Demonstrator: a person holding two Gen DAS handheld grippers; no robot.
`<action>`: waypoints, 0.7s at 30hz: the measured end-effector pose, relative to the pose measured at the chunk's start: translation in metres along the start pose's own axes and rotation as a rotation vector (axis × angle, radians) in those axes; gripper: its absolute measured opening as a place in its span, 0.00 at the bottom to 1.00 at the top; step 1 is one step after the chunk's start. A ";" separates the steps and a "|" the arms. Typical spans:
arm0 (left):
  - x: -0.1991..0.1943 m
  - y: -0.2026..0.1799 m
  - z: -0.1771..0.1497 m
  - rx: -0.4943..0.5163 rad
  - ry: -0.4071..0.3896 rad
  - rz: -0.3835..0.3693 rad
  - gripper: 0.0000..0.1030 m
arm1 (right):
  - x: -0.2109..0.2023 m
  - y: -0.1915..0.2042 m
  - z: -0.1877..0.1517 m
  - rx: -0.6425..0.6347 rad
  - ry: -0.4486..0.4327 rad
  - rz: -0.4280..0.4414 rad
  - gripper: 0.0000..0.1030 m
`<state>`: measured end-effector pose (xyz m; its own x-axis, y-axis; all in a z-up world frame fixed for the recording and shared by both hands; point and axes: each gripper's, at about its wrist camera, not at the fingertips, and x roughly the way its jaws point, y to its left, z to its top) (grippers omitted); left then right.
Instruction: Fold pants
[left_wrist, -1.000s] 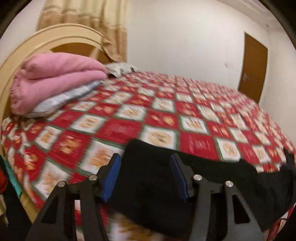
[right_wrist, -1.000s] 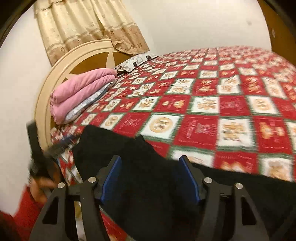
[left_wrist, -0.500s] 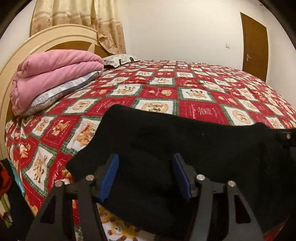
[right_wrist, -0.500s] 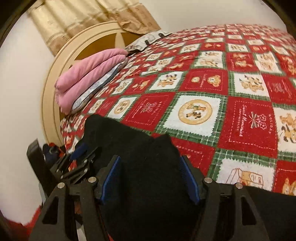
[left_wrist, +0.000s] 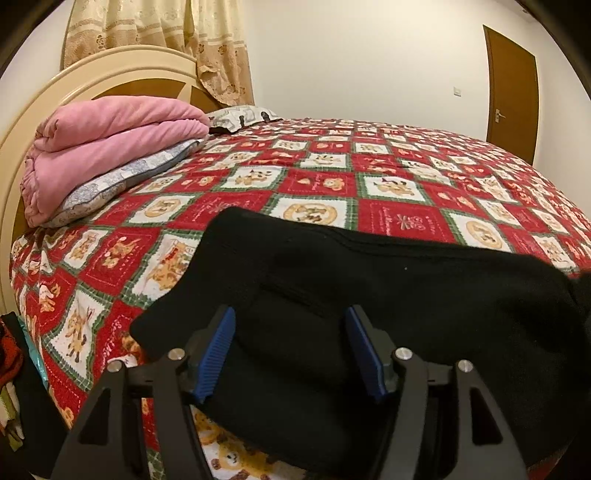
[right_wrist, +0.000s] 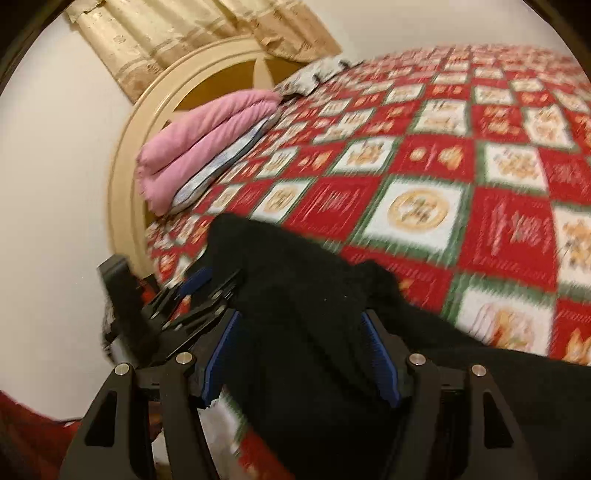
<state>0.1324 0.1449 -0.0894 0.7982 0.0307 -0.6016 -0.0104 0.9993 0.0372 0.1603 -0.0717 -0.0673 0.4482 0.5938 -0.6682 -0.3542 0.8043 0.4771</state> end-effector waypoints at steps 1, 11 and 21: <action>0.000 0.000 0.000 0.000 -0.001 0.001 0.64 | 0.002 -0.001 -0.001 0.005 0.013 0.017 0.65; 0.003 -0.001 0.001 -0.002 0.000 -0.003 0.66 | 0.025 -0.023 0.008 0.105 0.054 0.050 0.66; 0.004 -0.002 0.001 0.014 -0.006 -0.005 0.69 | 0.044 -0.052 0.048 0.237 -0.076 0.141 0.65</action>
<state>0.1359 0.1435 -0.0913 0.8017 0.0260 -0.5971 0.0018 0.9989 0.0459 0.2383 -0.0862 -0.0943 0.4713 0.6933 -0.5452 -0.2201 0.6910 0.6885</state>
